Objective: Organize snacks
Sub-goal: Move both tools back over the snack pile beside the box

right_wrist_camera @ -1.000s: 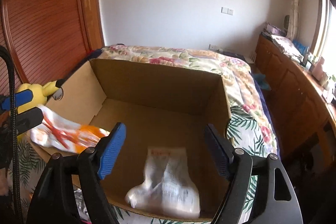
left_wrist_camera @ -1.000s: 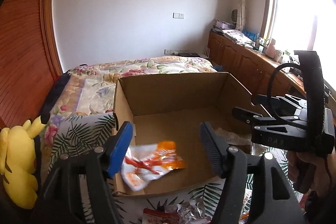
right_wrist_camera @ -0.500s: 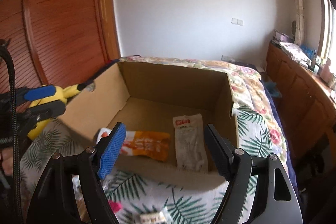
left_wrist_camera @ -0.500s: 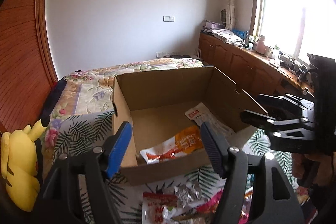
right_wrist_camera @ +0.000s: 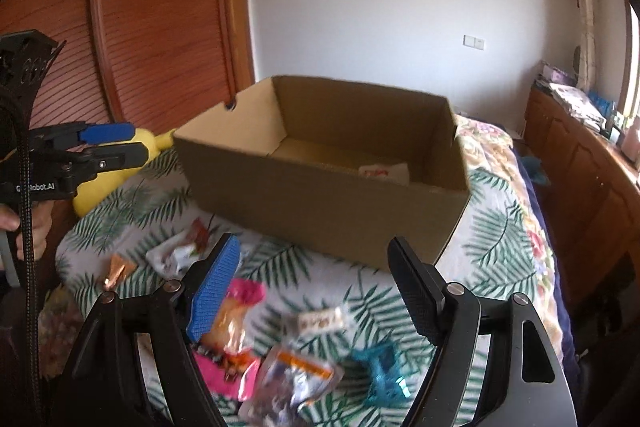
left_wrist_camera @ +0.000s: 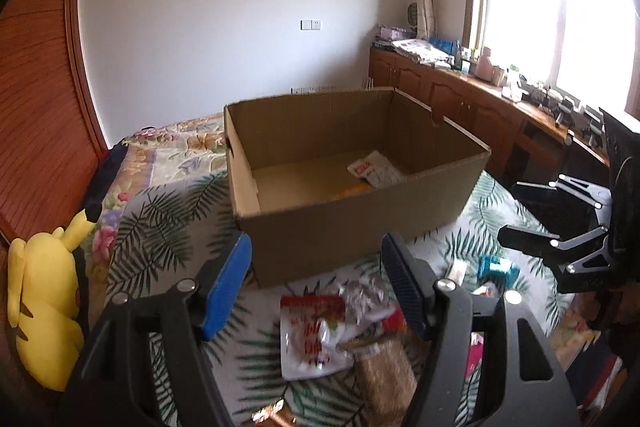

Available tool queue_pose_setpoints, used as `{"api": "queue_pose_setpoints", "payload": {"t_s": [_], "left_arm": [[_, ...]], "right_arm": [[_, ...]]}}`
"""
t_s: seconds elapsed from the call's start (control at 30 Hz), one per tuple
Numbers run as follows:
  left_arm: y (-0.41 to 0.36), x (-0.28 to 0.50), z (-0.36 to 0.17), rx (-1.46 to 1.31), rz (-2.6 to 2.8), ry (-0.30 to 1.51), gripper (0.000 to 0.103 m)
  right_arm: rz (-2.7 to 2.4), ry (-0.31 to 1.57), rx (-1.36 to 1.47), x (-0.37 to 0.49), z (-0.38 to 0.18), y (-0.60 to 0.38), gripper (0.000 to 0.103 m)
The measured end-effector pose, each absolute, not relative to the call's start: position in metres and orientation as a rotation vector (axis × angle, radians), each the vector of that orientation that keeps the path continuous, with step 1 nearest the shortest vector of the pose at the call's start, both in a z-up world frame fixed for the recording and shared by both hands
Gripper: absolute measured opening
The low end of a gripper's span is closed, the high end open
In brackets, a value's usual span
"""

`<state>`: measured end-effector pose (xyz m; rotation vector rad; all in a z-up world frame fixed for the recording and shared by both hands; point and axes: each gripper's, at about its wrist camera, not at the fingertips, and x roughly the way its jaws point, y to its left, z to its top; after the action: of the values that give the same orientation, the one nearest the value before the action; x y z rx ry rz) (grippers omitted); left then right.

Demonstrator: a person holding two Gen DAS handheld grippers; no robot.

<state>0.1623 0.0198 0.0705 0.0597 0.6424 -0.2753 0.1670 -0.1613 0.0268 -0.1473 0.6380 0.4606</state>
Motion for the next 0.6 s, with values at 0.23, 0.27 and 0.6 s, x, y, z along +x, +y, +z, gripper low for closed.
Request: {"api": "queue_pose_setpoints", "payload": {"t_s": [0.23, 0.27, 0.6], "left_arm": [[0.021, 0.144, 0.045, 0.063, -0.281, 0.685, 0.067], [0.020, 0.141, 0.040, 0.066, -0.280, 0.689, 0.068], [0.022, 0.120, -0.005, 0.026, -0.290, 0.762, 0.067]], "right_arm": [[0.500, 0.652, -0.158, 0.146, 0.011, -0.149, 0.078], [0.503, 0.652, -0.165, 0.143, 0.009, -0.147, 0.078], [0.533, 0.684, -0.164, 0.131, -0.010, -0.136, 0.078]]}}
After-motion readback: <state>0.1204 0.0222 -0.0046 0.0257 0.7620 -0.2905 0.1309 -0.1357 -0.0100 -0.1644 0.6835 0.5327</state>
